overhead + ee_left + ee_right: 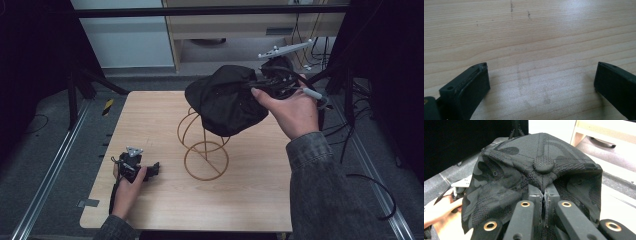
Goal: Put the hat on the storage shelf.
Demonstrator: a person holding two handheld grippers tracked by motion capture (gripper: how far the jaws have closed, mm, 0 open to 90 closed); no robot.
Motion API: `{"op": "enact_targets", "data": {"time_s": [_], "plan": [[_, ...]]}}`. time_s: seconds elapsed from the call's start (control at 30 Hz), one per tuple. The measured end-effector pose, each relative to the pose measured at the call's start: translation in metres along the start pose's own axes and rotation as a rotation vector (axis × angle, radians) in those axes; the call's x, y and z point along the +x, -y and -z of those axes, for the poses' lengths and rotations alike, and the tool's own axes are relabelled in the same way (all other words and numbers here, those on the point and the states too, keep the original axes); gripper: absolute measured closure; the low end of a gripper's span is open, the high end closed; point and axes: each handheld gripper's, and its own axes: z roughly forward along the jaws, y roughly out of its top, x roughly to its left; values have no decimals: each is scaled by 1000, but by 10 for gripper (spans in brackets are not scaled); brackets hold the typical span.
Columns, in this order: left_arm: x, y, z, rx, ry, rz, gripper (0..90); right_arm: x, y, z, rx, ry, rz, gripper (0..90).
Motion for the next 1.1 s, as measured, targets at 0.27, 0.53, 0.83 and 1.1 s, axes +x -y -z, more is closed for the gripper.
{"op": "enact_targets", "data": {"time_s": [0.27, 0.53, 0.83, 1.1], "plan": [[0, 0, 0, 0, 0, 0, 0, 10, -3, -7, 7, -26, 14, 873], [0, 0, 0, -2, 0, 3, 0, 20, -4, -16, 27, -47, 35, 873], [0, 0, 0, -2, 0, 2, 0, 28, -4, -22, 55, -76, 62, 873], [0, 0, 0, -2, 1, 1, 0, 35, -1, -32, 96, -99, 84, 871]]}}
